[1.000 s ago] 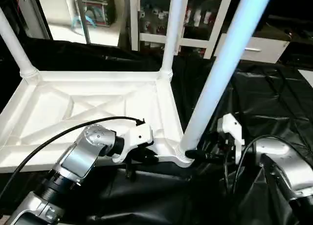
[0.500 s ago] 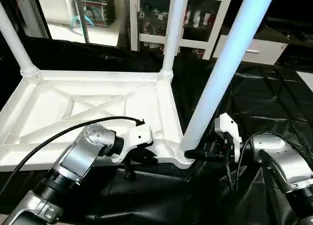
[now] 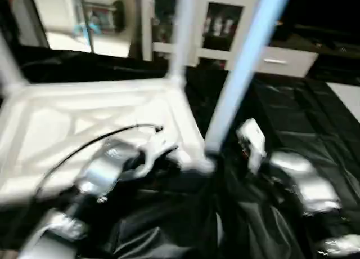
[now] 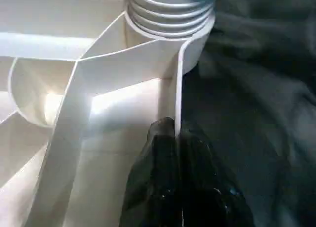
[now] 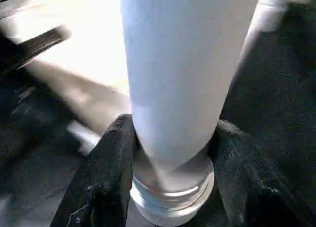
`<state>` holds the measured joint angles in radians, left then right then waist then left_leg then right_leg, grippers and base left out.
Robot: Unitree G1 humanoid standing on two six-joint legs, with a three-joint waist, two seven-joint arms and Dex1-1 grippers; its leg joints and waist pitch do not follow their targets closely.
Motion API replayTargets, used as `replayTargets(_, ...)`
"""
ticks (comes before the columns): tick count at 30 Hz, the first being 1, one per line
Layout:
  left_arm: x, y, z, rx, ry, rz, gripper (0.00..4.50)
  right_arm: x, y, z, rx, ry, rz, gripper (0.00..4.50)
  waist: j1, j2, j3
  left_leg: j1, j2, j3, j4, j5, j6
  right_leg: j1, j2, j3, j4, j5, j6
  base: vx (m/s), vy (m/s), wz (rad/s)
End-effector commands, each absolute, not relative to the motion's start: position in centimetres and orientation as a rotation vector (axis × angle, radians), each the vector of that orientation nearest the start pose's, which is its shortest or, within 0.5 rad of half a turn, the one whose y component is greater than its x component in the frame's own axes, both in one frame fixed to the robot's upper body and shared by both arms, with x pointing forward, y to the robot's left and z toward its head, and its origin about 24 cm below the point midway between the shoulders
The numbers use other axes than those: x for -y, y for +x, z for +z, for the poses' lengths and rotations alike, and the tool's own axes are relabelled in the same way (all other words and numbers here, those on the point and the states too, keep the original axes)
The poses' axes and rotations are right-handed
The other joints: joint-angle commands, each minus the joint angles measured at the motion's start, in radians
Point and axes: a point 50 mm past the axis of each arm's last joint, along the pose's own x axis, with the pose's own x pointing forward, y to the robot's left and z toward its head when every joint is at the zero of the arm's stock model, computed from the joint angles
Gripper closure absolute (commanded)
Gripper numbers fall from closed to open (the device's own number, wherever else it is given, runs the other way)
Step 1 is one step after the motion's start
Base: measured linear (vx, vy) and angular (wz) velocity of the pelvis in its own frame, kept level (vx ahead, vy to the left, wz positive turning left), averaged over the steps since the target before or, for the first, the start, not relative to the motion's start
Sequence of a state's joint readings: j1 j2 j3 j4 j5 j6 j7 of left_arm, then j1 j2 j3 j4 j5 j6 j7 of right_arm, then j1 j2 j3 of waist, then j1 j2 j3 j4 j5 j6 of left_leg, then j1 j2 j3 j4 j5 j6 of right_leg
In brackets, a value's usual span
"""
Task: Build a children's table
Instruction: Rotate leg to tighten
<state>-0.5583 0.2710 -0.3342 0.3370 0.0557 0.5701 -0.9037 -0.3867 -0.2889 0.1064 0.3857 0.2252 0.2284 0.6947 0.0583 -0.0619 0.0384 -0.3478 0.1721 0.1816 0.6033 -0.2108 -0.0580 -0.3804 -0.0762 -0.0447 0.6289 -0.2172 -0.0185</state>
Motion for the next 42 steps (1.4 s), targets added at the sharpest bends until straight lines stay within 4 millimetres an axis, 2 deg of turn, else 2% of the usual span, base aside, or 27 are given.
replayTargets(1,-9.4,32.6,5.9,-0.565,0.279,-0.935,4.50,15.7,30.8,1.4,-0.436,-0.057,0.527,2.60,0.001,0.008,-0.037,0.012,0.056,-0.028,-0.089,-0.270,-0.036,0.020,-0.076,0.046,-0.102,-0.322,-0.164,0.000,0.000,0.00)
replayTargets(3,-8.9,33.2,6.1,-0.550,0.278,-0.894,4.50,15.3,31.2,0.9,-0.452,-0.064,0.415,2.61,0.002,0.008,-0.041,0.008,0.055,-0.031,-0.090,-0.256,-0.036,0.023,-0.077,0.046,-0.100,-0.303,-0.162,0.000,0.000,0.00)
replayTargets(5,-8.2,33.8,6.2,-0.530,0.291,-0.852,4.50,14.9,31.6,0.5,-0.454,-0.067,0.262,2.61,0.000,0.012,-0.040,0.009,0.053,-0.030,-0.092,-0.268,-0.041,0.017,-0.074,0.046,-0.102,-0.299,-0.155,0.000,0.000,0.00)
replayTargets(6,-8.2,33.8,6.2,-0.530,0.291,-0.852,4.50,14.9,31.6,0.5,-0.454,-0.067,0.262,2.61,0.003,0.012,-0.043,0.008,0.055,-0.032,-0.092,-0.265,-0.041,0.022,-0.075,0.046,-0.099,-0.287,-0.151,0.000,0.000,0.00)
replayTargets(7,-7.5,34.4,6.4,-0.508,0.297,-0.825,4.50,13.7,31.9,0.4,-0.443,-0.058,0.193,2.61,0.004,0.015,-0.043,0.006,0.056,-0.031,-0.092,-0.258,-0.037,0.022,-0.075,0.046,-0.097,-0.267,-0.152,0.000,0.000,0.00)
replayTargets(8,-7.2,34.6,6.5,-0.497,0.306,-0.820,4.50,12.7,32.1,0.6,-0.427,-0.068,0.206,2.61,0.001,0.016,-0.040,0.006,0.053,-0.028,-0.094,-0.259,-0.038,0.013,-0.073,0.048,-0.101,-0.264,-0.151,0.000,0.000,0.00)
replayTargets(9,-6.8,34.8,6.6,-0.488,0.320,-0.813,4.50,11.5,32.4,0.9,-0.406,-0.084,0.233,2.61,0.001,0.013,-0.045,0.005,0.051,-0.030,-0.092,-0.251,-0.044,0.019,-0.074,0.046,-0.098,-0.260,-0.151,0.000,0.000,0.00)
replayTargets(10,-6.7,34.8,6.6,-0.487,0.325,-0.811,4.50,11.2,32.4,1.1,-0.399,-0.092,0.245,2.61,0.003,0.014,-0.046,0.007,0.053,-0.030,-0.092,-0.244,-0.042,0.020,-0.074,0.046,-0.097,-0.243,-0.151,0.000,0.000,0.00)
replayTargets(11,-6.7,34.9,6.6,-0.486,0.329,-0.811,4.50,11.3,32.6,1.2,-0.395,-0.085,0.237,2.61,0.005,0.011,-0.044,0.006,0.054,-0.028,-0.092,-0.237,-0.037,0.019,-0.074,0.047,-0.096,-0.224,-0.152,0.000,0.000,0.00)
replayTargets(12,-6.7,34.9,6.6,-0.487,0.330,-0.806,4.50,11.3,32.7,1.3,-0.394,-0.080,0.220,2.61,0.007,0.015,-0.044,0.001,0.055,-0.028,-0.093,-0.211,-0.027,0.025,-0.075,0.047,-0.089,-0.170,-0.158,0.000,0.000,0.00)
replayTargets(13,-6.8,34.9,6.6,-0.490,0.332,-0.810,4.50,11.3,32.8,1.5,-0.384,-0.053,0.232,2.61,0.008,0.016,-0.046,0.001,0.054,-0.027,-0.092,-0.200,-0.023,0.025,-0.074,0.046,-0.088,-0.149,-0.160,0.000,0.000,0.00)
replayTargets(14,-6.9,34.9,6.5,-0.493,0.338,-0.813,4.50,11.1,32.9,1.7,-0.375,-0.034,0.253,2.61,0.009,0.021,-0.046,0.001,0.056,-0.027,-0.092,-0.183,-0.017,0.027,-0.074,0.046,-0.084,-0.109,-0.168,0.000,0.000,0.00)
replayTargets(17,-7.2,34.8,6.2,-0.501,0.356,-0.829,4.50,10.9,33.0,2.8,-0.312,-0.024,0.343,2.61,0.009,0.018,-0.044,0.000,0.055,-0.025,-0.092,-0.179,-0.003,0.031,-0.075,0.045,-0.085,-0.088,-0.181,0.000,0.000,0.00)
replayTargets(18,-7.4,34.8,6.1,-0.500,0.364,-0.836,4.50,11.1,32.9,3.1,-0.295,0.005,0.369,2.61,0.010,0.018,-0.043,0.001,0.056,-0.023,-0.091,-0.186,0.005,0.031,-0.077,0.047,-0.088,-0.104,-0.185,0.000,0.000,0.00)
replayTargets(19,-7.5,34.8,6.1,-0.498,0.373,-0.848,4.50,11.3,32.8,3.5,-0.274,0.031,0.394,2.05,0.011,0.023,-0.043,0.001,0.057,-0.024,-0.091,-0.184,0.005,0.032,-0.078,0.047,-0.088,-0.106,-0.187,0.000,0.000,0.00)
replayTargets(20,-7.6,34.6,5.9,-0.506,0.378,-0.863,4.50,11.7,32.6,3.9,-0.255,0.045,0.428,1.91,0.016,0.020,-0.042,0.003,0.058,-0.023,-0.090,-0.179,0.015,0.033,-0.077,0.048,-0.090,-0.104,-0.185,0.000,0.000,0.00)
replayTargets(21,-7.7,34.5,5.8,-0.510,0.388,-0.880,4.50,11.9,32.4,4.2,-0.243,0.053,0.461,1.91,0.020,0.020,-0.044,0.005,0.059,-0.022,-0.089,-0.168,0.019,0.033,-0.078,0.048,-0.088,-0.092,-0.187,0.000,0.000,0.00)
replayTargets(23,-7.8,34.2,5.7,-0.518,0.400,-0.902,4.50,12.4,32.1,4.6,-0.229,0.069,0.488,1.78,0.025,0.019,-0.042,-0.002,0.058,-0.022,-0.090,-0.141,0.035,0.037,-0.076,0.047,-0.086,-0.069,-0.191,0.000,0.000,0.00)
replayTargets(24,-7.8,34.0,5.6,-0.523,0.409,-0.916,4.50,12.8,31.8,4.8,-0.220,0.080,0.504,1.64,0.029,0.022,-0.042,0.000,0.061,-0.023,-0.091,-0.132,0.040,0.038,-0.080,0.047,-0.085,-0.066,-0.190,0.000,0.000,0.00)
replayTargets(27,-8.0,33.0,5.4,-0.534,0.432,-1.010,4.50,14.5,30.3,5.5,-0.212,0.084,0.618,1.45,0.030,0.021,-0.045,0.000,0.066,-0.024,-0.088,-0.097,0.056,0.041,-0.079,0.046,-0.077,-0.010,-0.207,0.000,0.000,0.00)
replayTargets(28,-8.1,32.3,5.4,-0.533,0.433,-1.076,4.50,15.7,29.6,5.8,-0.221,0.062,0.671,1.41,0.030,0.020,-0.046,-0.001,0.066,-0.022,-0.086,-0.071,0.066,0.041,-0.078,0.045,-0.074,0.024,-0.219,0.000,0.000,0.00)
replayTargets(30,-8.6,31.7,5.4,-0.537,0.448,-1.139,4.50,17.0,28.9,6.2,-0.239,0.027,0.738,1.08,0.031,0.022,-0.043,-0.001,0.065,-0.019,-0.084,-0.067,0.079,0.040,-0.078,0.045,-0.074,0.026,-0.231,0.000,0.000,0.00)
replayTargets(32,-9.3,30.8,5.6,-0.541,0.467,-1.249,4.50,18.6,27.7,6.7,-0.268,-0.029,0.858,1.05,0.032,0.021,-0.042,0.001,0.066,-0.018,-0.084,-0.086,0.080,0.040,-0.079,0.045,-0.076,0.003,-0.233,0.000,0.000,0.00)
replayTargets(34,-9.7,30.2,5.8,-0.547,0.469,-1.324,4.50,19.4,26.8,7.1,-0.292,-0.053,0.945,0.72,0.033,0.018,-0.039,-0.001,0.066,-0.018,-0.085,-0.110,0.086,0.040,-0.079,0.046,-0.081,-0.037,-0.230,0.000,0.000,0.00)
replayTargets(36,-10.1,29.8,6.0,-0.561,0.462,-1.366,4.50,20.0,26.1,7.4,-0.320,-0.059,1.014,0.65,0.034,0.018,-0.037,0.001,0.069,-0.017,-0.086,-0.125,0.084,0.035,-0.080,0.047,-0.082,-0.063,-0.234,0.000,0.000,0.00)
replayTargets(39,-10.6,29.2,6.4,-0.563,0.445,-1.426,4.50,20.5,25.1,7.5,-0.382,-0.099,1.122,0.30,0.035,0.019,-0.036,0.005,0.071,-0.018,-0.088,-0.145,0.072,0.032,-0.079,0.044,-0.087,-0.123,-0.229,0.000,0.000,0.00)
replayTargets(42,-10.7,29.1,6.6,-0.554,0.441,-1.452,4.50,20.0,25.0,7.2,-0.400,-0.130,1.199,0.22,0.033,0.017,-0.037,0.004,0.069,-0.015,-0.085,-0.129,0.070,0.030,-0.080,0.045,-0.084,-0.098,-0.236,0.000,0.000,0.00)
